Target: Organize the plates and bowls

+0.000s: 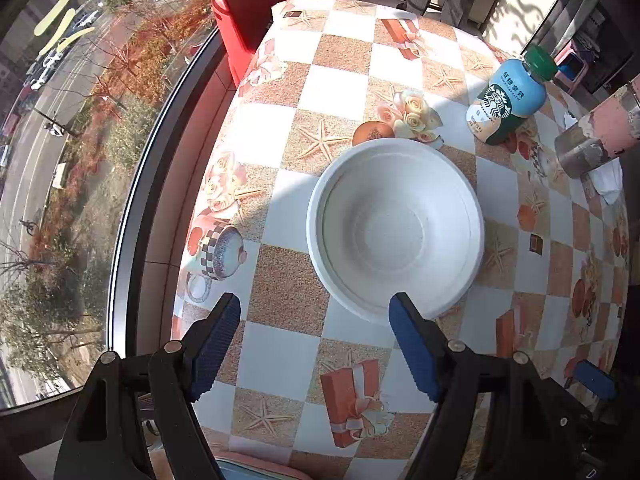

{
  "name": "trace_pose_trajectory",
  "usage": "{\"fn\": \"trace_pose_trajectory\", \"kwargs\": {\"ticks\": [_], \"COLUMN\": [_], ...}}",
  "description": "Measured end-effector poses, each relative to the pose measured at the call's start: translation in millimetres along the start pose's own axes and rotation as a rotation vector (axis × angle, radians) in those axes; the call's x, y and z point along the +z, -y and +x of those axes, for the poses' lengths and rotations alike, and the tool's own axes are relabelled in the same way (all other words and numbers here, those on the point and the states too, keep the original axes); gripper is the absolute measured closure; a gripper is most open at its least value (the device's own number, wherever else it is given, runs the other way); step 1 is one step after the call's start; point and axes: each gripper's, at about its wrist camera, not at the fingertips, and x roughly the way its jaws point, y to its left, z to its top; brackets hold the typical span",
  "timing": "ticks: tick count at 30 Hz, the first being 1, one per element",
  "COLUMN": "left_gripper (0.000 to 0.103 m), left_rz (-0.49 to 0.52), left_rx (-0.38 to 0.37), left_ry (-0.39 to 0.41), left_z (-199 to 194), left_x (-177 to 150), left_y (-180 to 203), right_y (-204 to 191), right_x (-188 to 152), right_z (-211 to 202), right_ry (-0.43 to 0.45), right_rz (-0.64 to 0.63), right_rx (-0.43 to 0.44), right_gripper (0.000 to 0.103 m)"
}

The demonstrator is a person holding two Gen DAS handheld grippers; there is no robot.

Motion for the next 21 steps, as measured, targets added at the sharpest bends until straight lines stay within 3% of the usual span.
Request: {"fn": "trace_pose_trajectory", "kwargs": {"ticks": [5,10,19,21], "left_gripper": [0.023,0.023,0.023,0.026], "left_rz": [-0.036,-0.009,0.022,0.008], "left_rx": [-0.015,0.025,0.077,0.047], "left_ry": [-0.01,0.009,-0.039,-0.052], "left_z": [21.9,39.2,75.2,80.1], "left_x": [22.7,41.9,51.2,50.8], "left_y": [-10.8,-10.6,-3.6,-3.9], "right_y": [-36.3,-54.2,-75.1,-78.4], "right_x": [41.1,67.5,84.2,85.2], "right_z": [24.5,49.3,82.6,88.5], "right_ry": [0.015,0.025,0.006,0.002], "right_rz": [-0.025,-0.008,-0.022,-0.025], "right_rx": [0.005,0.002,0.0,-0.004], "right_gripper": [0.015,0.015,0.015,0.015]}}
